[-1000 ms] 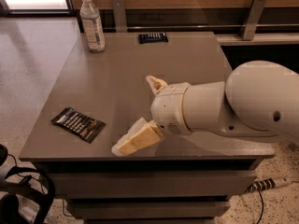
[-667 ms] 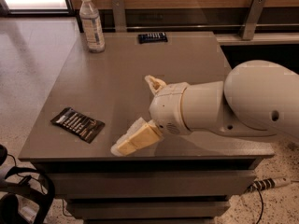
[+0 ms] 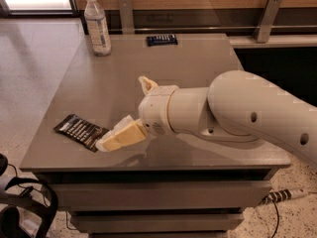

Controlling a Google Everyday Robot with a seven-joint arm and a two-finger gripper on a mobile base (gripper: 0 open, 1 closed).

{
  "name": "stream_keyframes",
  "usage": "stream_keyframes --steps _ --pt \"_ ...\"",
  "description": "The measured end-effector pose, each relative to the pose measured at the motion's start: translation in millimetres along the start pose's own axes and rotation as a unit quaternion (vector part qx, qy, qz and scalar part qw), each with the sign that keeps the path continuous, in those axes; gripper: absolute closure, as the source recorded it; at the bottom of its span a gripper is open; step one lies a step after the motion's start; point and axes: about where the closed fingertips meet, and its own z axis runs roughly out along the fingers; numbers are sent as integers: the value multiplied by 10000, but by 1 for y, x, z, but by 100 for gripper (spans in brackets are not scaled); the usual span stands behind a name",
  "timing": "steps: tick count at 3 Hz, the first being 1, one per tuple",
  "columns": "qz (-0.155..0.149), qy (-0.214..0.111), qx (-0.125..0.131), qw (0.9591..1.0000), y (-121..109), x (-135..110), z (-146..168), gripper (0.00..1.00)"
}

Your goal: Move rxbar chocolate near blue plastic bottle

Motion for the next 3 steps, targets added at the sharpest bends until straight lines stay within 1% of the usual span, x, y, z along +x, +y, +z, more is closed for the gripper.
stream_keyframes --steps 1,2,3 --pt "93 -218 -80 9997 7 -3 24 0" --pt "101 -263 -207 9994 18 -2 42 0" --pt "193 -191 -384 9989 37 9 65 0"
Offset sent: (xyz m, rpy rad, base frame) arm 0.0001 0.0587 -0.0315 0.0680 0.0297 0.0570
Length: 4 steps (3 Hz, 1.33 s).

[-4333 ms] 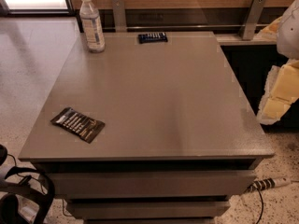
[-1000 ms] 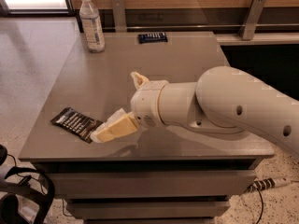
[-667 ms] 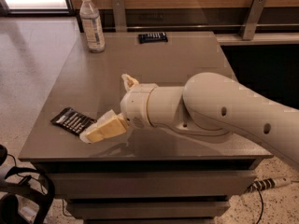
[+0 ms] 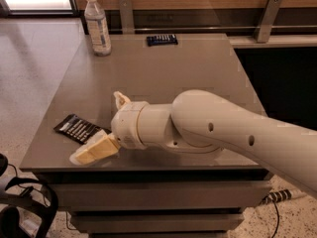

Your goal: Move rxbar chocolate near blue plastic bottle

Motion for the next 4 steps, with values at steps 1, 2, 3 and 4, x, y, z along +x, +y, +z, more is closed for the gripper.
stream_keyframes --steps 1,2,3,4 --pt "120 138 -51 9998 14 17 21 0" --pt "93 113 -84 9999 18 13 31 0" --pt "84 118 -162 9998 22 11 39 0" --pt "108 169 -267 9994 25 14 51 0"
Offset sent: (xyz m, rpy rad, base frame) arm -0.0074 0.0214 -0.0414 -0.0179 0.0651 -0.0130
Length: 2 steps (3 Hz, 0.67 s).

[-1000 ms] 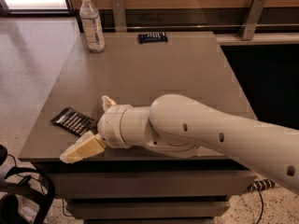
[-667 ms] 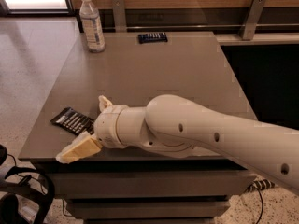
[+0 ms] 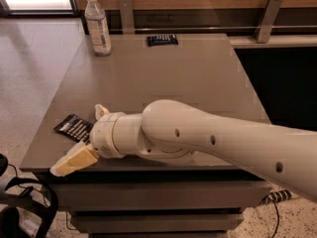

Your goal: Move rxbar chocolate near blue plastic bottle

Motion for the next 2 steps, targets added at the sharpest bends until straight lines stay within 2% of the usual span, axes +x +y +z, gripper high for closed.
stream_keyframes --steps 2 --pt "-57 1 -31 10000 5 -4 2 46"
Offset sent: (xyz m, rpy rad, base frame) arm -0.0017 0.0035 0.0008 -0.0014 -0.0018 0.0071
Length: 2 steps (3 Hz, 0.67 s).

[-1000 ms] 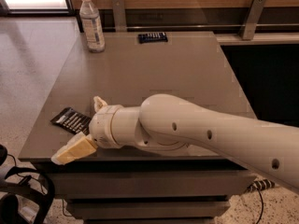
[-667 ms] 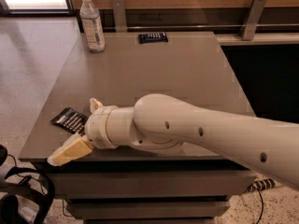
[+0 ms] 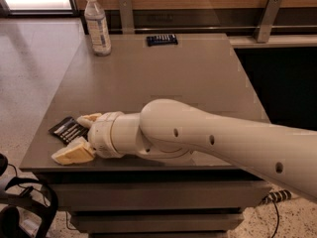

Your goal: Move rxbar chocolate near blue plastic bottle

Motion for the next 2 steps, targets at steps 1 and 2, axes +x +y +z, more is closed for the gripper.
stream_keyframes --steps 1,2 --pt "-23 0 -4 10000 1 -2 0 70" --pt "-47 0 -8 10000 3 -4 0 93"
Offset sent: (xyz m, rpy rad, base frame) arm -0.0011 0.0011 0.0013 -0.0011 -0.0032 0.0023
